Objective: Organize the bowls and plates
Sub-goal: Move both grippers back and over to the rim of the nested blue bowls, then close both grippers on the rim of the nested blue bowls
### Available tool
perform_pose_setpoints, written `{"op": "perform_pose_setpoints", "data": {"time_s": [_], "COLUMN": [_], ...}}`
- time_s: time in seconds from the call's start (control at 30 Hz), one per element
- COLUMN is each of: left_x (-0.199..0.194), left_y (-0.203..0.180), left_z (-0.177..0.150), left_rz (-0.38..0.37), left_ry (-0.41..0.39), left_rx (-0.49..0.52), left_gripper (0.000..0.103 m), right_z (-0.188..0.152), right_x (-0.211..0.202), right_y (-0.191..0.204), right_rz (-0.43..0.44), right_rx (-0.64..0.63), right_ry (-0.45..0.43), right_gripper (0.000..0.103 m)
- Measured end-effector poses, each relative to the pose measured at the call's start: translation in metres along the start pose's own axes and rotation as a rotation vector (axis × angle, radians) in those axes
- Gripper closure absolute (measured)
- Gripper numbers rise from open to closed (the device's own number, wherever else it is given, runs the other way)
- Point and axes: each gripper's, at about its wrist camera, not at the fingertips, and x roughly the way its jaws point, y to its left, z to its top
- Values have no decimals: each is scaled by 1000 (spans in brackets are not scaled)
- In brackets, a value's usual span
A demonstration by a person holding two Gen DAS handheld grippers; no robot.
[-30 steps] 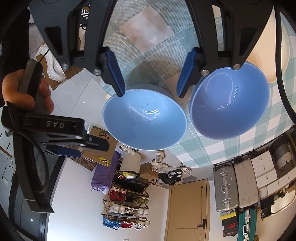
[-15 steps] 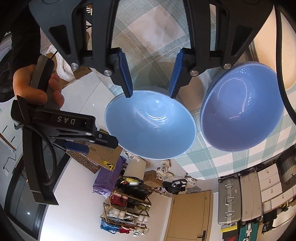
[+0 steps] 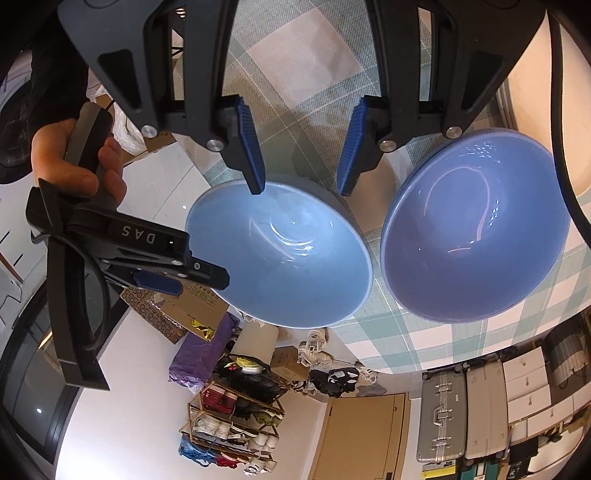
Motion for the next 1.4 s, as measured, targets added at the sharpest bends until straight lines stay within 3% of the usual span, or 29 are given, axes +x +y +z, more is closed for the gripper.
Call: {"op": "perform_pose_setpoints", "data": {"time_s": [0.2,0.33,0.77,0.93,1.4], "left_x": [10,14,24,28,22], "left_y": [5,8,12,13,16], "left_z": [6,9,19,21,22], "left_rz": [4,4,27,61,71], "left_ry": [1,-1,-8,-16,-39], "left_rx": [-20,-30,-44,-25,-5], "left_gripper": [66,66,68,75,75], "right_z": [-2,-3,-3,-4,-4], "right_x": [9,13,20,20,15], "right_y": [-1,0,7,9,13], "right_rz": [5,8,-7,-24,-25], "right_rx": [-1,-9,-37,-49,-56], "right_ry": [19,32,33,30,18], "right_gripper": [32,45,76,79,80]}}
